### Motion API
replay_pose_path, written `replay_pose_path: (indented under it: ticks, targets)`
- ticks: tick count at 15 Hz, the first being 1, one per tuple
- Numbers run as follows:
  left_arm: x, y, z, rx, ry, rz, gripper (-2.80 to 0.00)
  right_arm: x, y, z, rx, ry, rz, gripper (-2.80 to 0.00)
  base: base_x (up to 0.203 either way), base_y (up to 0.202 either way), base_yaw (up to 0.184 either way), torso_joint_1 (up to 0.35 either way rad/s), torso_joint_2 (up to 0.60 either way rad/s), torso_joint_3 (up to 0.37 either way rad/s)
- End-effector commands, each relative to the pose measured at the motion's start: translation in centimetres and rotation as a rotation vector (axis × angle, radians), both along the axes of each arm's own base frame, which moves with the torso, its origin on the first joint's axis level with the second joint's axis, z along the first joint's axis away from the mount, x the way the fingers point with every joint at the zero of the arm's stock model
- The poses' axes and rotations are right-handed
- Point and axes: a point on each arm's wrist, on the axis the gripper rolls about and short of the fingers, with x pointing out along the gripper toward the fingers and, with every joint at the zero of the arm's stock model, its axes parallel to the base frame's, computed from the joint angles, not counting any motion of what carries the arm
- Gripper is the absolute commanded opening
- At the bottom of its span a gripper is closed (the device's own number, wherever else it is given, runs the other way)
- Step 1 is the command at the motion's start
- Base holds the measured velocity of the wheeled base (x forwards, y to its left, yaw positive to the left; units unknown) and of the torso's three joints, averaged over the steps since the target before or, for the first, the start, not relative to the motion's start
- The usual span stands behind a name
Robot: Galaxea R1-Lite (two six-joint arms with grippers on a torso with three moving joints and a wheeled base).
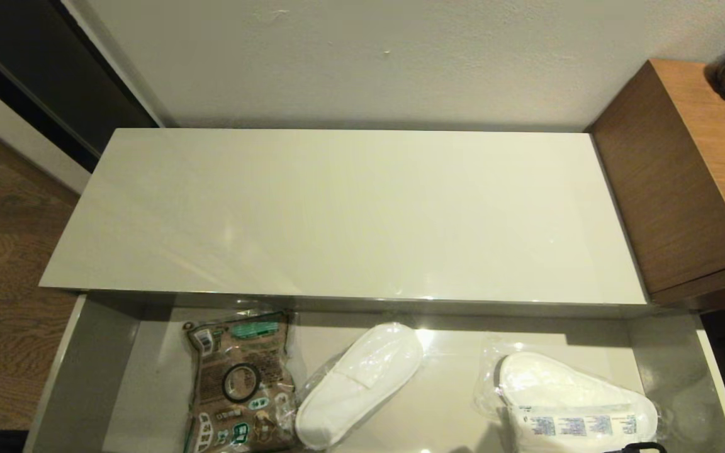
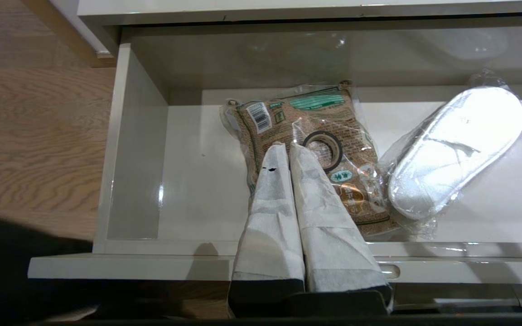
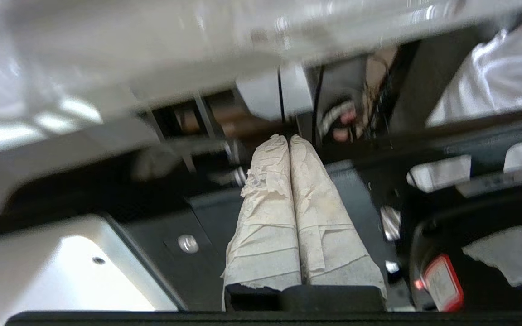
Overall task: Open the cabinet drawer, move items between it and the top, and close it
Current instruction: Close the drawer
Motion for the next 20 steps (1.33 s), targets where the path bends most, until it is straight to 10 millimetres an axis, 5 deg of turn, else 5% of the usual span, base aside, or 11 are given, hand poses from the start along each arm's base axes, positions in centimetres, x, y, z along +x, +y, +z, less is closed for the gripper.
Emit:
replay_pose_path:
  ticks: [1, 11, 20]
  targets:
    - [0.0, 0.0, 0.0, 0.0, 0.002, 0.0, -2.8, -0.1, -0.1, 0.0, -0.001, 0.011, -0.001, -2.8, 0.0, 0.0, 0.0, 0.0, 0.0, 0.0]
    - [0.0, 0.0, 0.0, 0.0, 0.0, 0.0, -2.8, -0.1, 0.2, -0.5, -0.043, 0.104, 0.051, -2.8, 0.0, 0.0, 0.0, 0.0, 0.0, 0.0]
    - [0.0, 0.0, 0.0, 0.0, 0.0, 0.0, -2.8, 0.8, 0.8, -0.8, -0.071, -0.042, -0.009, -2.8, 0.0, 0.0, 0.0, 0.0, 0.0, 0.0]
